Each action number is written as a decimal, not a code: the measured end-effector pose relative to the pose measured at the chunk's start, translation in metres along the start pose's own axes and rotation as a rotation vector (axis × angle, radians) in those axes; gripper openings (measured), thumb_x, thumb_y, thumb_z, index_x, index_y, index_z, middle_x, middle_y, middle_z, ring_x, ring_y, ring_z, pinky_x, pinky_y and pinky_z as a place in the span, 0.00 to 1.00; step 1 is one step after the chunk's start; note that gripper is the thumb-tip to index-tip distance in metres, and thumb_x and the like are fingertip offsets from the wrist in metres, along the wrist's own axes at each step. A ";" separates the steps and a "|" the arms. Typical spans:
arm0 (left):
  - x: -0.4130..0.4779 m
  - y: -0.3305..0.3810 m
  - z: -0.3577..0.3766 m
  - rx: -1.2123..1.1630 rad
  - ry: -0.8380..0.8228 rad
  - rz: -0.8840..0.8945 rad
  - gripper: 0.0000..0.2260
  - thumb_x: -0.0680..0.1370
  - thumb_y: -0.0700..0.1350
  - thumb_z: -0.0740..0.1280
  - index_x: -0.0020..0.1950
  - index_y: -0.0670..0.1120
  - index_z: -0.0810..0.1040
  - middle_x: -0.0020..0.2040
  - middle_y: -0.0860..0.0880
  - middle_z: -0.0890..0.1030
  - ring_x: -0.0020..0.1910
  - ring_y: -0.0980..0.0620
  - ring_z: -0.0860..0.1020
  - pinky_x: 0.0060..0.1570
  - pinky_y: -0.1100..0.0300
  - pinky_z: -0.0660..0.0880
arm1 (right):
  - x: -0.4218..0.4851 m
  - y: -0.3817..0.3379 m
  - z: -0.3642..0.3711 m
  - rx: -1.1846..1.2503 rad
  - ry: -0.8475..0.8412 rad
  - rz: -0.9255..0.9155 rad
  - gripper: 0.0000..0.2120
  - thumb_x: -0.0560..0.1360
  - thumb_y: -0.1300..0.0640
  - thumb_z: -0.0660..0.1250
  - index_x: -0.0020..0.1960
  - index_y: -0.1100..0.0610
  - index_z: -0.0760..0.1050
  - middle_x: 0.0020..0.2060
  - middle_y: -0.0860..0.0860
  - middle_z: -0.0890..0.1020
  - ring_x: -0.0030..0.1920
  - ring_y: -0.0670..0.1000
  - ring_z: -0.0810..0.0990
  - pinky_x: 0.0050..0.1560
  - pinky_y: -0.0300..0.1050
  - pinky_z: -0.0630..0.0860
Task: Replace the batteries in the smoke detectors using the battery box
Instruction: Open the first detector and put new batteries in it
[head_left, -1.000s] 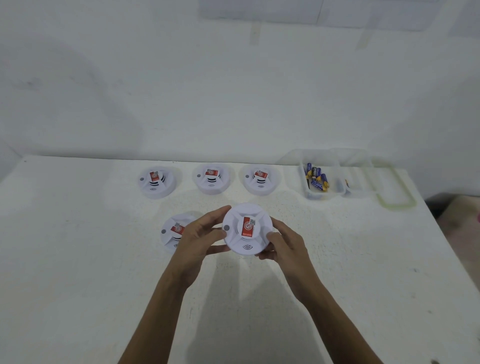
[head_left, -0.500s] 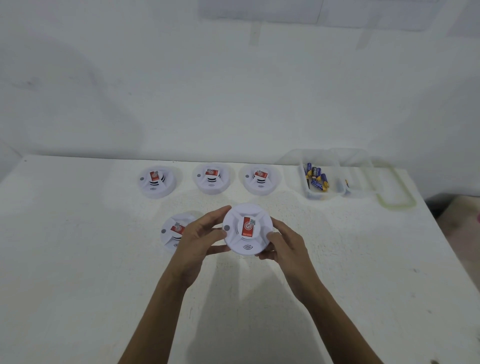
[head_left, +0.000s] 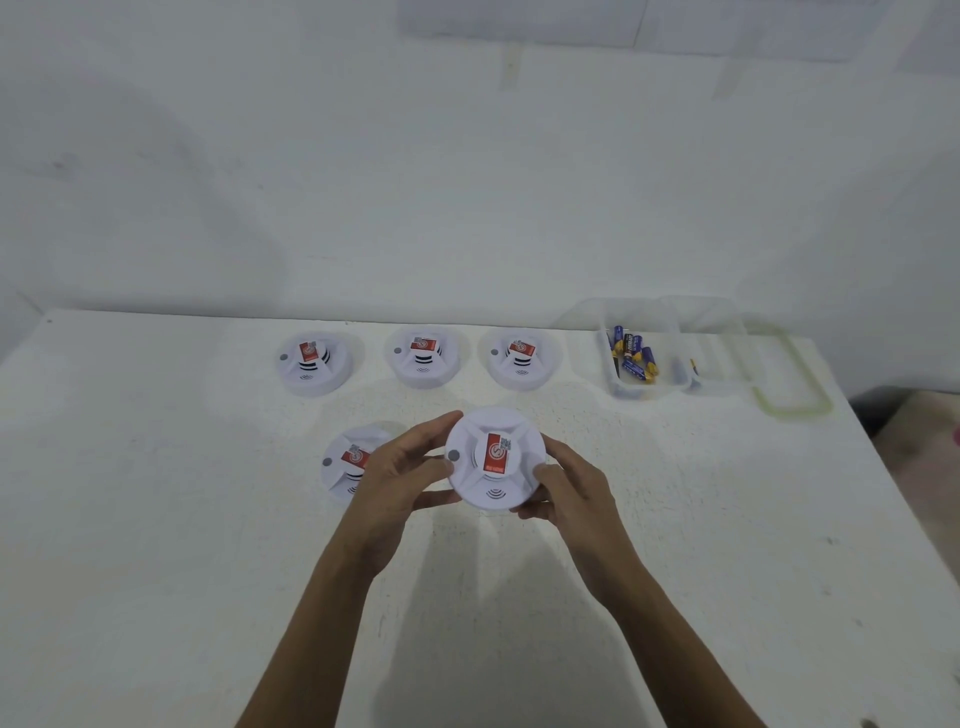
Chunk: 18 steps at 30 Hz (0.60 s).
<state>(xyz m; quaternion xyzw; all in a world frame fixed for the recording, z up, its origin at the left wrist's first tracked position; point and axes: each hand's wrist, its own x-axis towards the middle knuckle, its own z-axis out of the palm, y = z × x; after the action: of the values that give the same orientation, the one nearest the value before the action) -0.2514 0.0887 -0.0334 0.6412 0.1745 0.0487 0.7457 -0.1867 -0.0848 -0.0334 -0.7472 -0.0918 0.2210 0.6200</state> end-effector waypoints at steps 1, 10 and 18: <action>0.000 0.000 0.000 0.000 0.001 -0.002 0.16 0.71 0.48 0.67 0.58 0.59 0.77 0.55 0.60 0.82 0.55 0.56 0.81 0.43 0.59 0.79 | 0.000 0.000 0.000 -0.002 -0.001 0.000 0.15 0.81 0.61 0.57 0.57 0.44 0.75 0.45 0.40 0.83 0.47 0.44 0.83 0.39 0.37 0.80; 0.000 0.000 0.000 -0.010 0.008 -0.003 0.16 0.71 0.47 0.69 0.57 0.59 0.77 0.54 0.60 0.82 0.54 0.56 0.81 0.43 0.60 0.79 | -0.001 0.001 0.000 0.001 -0.007 0.003 0.15 0.81 0.61 0.57 0.58 0.45 0.75 0.44 0.41 0.84 0.46 0.45 0.83 0.40 0.38 0.80; 0.000 -0.002 -0.002 -0.022 -0.009 0.001 0.16 0.71 0.49 0.68 0.58 0.58 0.78 0.56 0.58 0.82 0.56 0.55 0.80 0.44 0.58 0.79 | -0.002 0.002 -0.001 0.002 -0.013 -0.002 0.15 0.81 0.62 0.56 0.62 0.49 0.75 0.50 0.47 0.83 0.48 0.47 0.83 0.43 0.41 0.81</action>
<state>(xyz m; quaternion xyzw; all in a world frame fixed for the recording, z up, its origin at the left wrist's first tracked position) -0.2526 0.0898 -0.0354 0.6333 0.1703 0.0479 0.7534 -0.1881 -0.0867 -0.0348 -0.7452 -0.0964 0.2253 0.6201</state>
